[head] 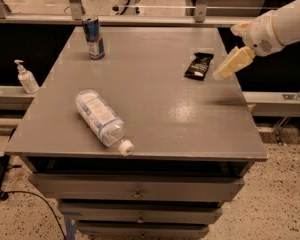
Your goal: Move rxbar chocolate near blue plastic bottle
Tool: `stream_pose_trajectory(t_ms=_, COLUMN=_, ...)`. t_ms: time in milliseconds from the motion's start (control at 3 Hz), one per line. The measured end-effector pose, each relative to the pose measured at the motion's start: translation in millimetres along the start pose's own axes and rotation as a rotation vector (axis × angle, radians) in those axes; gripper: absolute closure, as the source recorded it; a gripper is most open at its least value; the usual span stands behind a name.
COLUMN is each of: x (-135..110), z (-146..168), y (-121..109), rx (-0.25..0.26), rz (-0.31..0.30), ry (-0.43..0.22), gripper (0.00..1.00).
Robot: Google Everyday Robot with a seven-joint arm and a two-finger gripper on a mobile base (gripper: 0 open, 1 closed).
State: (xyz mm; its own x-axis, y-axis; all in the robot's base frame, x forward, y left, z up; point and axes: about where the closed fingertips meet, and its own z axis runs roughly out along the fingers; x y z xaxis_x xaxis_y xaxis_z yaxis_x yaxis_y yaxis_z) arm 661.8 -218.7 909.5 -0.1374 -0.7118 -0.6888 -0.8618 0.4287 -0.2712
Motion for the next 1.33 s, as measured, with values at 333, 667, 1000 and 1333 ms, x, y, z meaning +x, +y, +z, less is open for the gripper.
stream_pose_trajectory(t_ms=333, x=6, z=26, y=-16, rx=-0.008, rz=0.073, ry=-0.063, gripper=0.00)
stream_pose_trajectory(t_ms=667, x=13, z=52, y=-21, rx=-0.023, rz=0.126, ry=-0.083, gripper=0.00)
stream_pose_trajectory(t_ms=1000, x=17, z=75, y=-19, rx=-0.042, rz=0.159, ry=-0.098, gripper=0.00)
stream_pose_trajectory(t_ms=1333, x=20, z=88, y=-17, rx=-0.049, rz=0.180, ry=-0.111, gripper=0.18)
